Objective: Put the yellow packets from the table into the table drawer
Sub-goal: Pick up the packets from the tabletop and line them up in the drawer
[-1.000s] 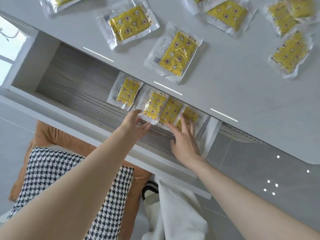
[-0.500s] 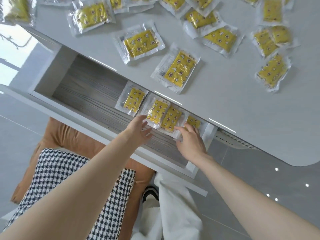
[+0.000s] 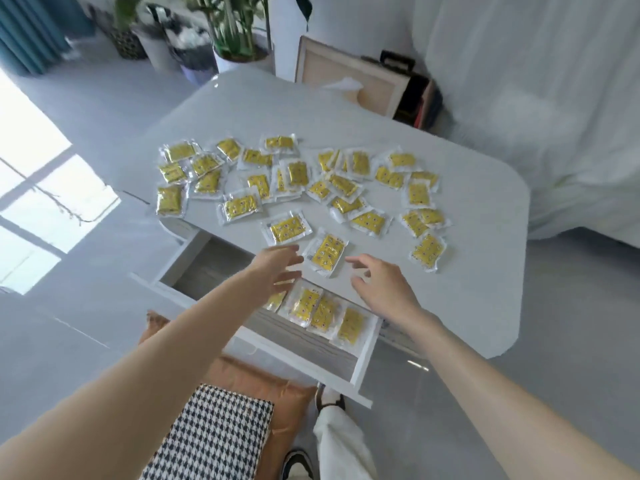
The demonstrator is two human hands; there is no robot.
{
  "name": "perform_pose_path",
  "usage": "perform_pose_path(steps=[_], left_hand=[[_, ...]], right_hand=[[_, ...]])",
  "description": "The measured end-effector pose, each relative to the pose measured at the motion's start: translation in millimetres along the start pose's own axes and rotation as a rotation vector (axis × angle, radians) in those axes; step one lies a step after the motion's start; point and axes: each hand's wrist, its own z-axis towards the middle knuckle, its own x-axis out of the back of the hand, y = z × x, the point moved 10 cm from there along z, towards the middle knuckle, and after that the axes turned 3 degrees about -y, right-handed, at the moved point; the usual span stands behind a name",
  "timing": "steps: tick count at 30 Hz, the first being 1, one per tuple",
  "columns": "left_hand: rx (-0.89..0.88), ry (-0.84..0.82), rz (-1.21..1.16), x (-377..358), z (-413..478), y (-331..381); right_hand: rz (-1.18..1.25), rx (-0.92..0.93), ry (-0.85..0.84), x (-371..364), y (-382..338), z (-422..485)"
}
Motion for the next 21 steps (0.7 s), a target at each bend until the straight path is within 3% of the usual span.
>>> perform_pose_path(steps=[11, 21], left_hand=[[-0.439, -0.061, 0.151, -82, -199, 206], [-0.577, -0.155, 0.244, -206, -311, 257]], right_hand=[[0.059, 0.075, 0.314, 249, -72, -102], [-0.018, 0.081, 0.374, 385, -28, -193]])
